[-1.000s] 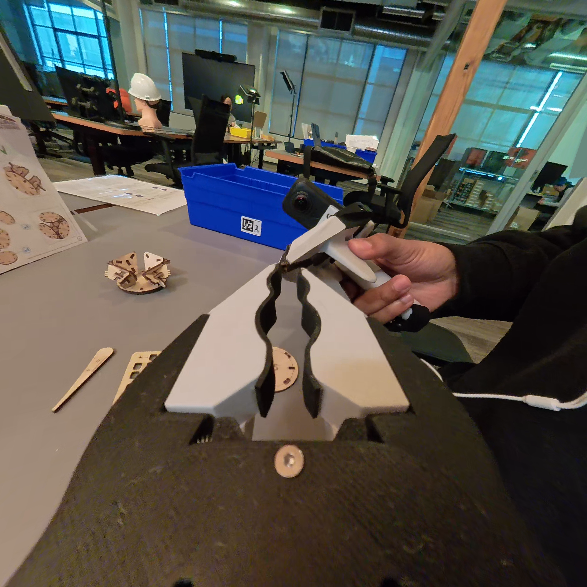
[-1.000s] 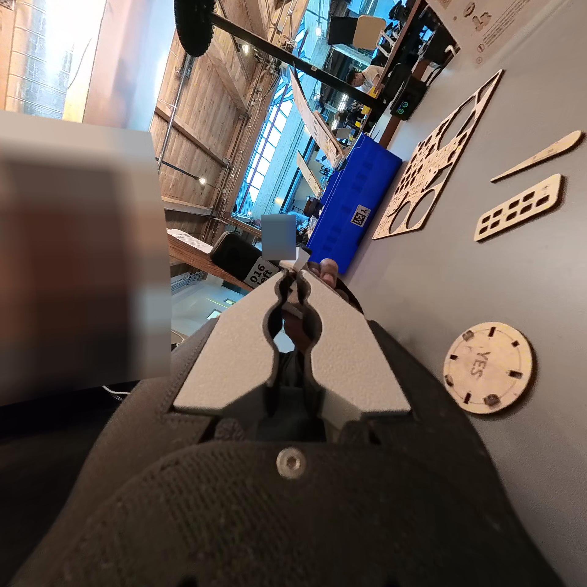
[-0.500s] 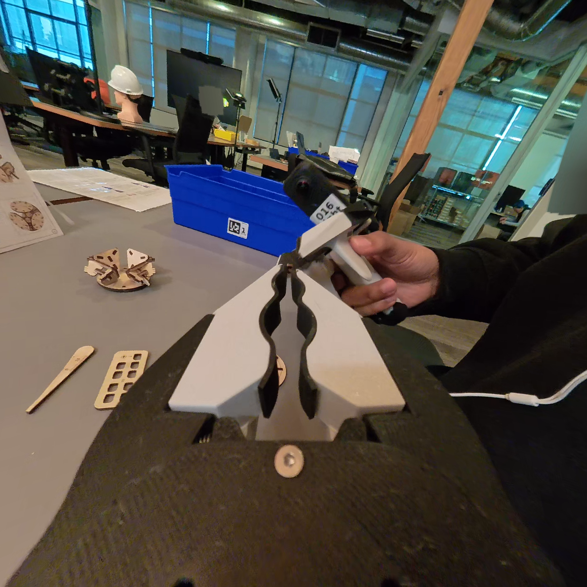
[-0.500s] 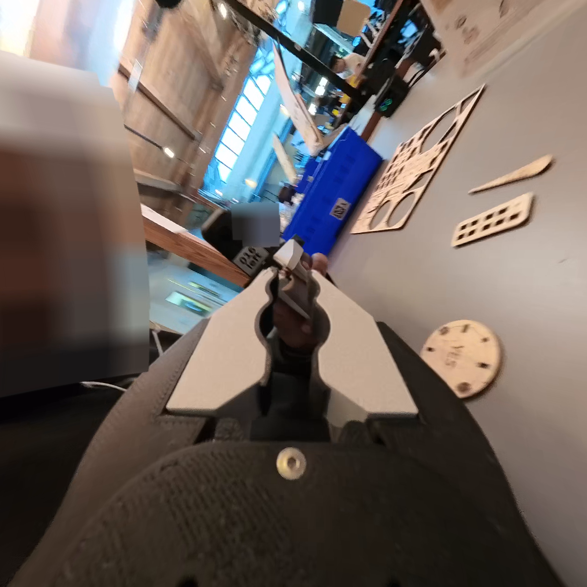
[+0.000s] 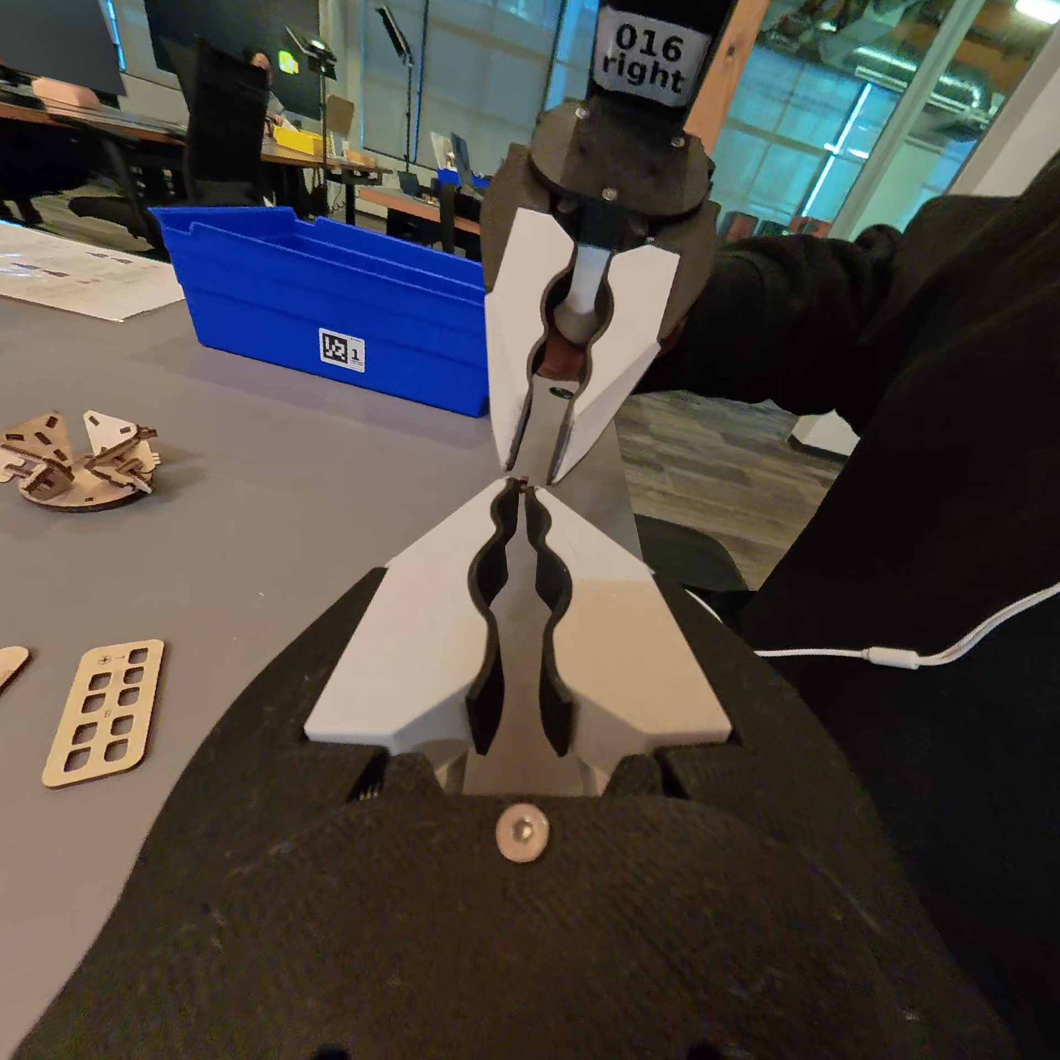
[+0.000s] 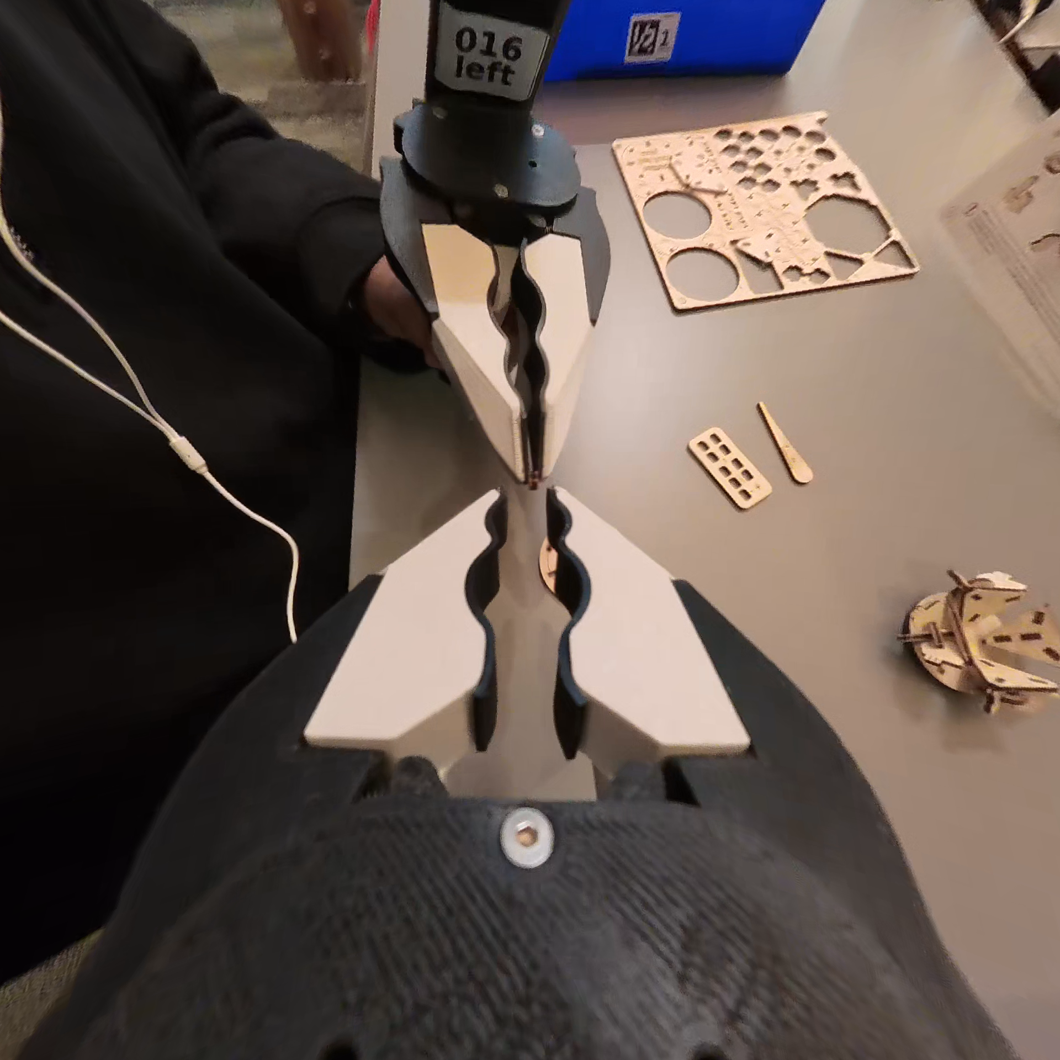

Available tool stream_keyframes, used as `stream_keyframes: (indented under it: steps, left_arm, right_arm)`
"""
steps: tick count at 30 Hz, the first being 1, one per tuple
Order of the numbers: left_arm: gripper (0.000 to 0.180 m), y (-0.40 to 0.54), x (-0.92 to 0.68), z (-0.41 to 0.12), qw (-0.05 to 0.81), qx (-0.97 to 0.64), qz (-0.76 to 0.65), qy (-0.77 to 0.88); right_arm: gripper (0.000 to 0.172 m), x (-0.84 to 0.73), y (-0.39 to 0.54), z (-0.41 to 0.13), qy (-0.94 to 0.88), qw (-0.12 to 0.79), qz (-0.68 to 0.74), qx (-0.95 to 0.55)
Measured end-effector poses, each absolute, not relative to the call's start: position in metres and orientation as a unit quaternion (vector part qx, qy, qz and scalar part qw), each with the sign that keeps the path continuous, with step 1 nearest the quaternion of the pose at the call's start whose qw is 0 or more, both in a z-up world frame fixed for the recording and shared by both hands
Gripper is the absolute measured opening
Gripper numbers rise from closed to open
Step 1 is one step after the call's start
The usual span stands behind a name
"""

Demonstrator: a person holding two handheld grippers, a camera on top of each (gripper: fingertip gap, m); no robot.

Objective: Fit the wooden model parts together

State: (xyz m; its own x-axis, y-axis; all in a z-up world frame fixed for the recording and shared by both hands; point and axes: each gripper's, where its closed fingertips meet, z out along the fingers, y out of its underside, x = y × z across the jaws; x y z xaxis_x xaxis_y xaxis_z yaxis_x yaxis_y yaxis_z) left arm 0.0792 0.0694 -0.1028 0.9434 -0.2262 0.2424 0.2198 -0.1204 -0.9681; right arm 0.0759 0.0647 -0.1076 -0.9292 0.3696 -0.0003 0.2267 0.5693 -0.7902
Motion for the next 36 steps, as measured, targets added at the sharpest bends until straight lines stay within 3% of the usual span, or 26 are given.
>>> stream_keyframes:
  steps: [30,36]
  left_arm:
    - [0.0,0.065,0.071,-0.093,0.686,-0.705,-0.18,-0.02]
    - [0.004,0.061,0.067,-0.088,0.698,-0.698,-0.16,-0.023]
  right_arm:
    - [0.0,0.066,0.052,-0.1,-0.849,0.032,0.481,-0.215]
    - [0.0,0.058,0.05,-0.088,-0.762,-0.091,0.536,-0.353]
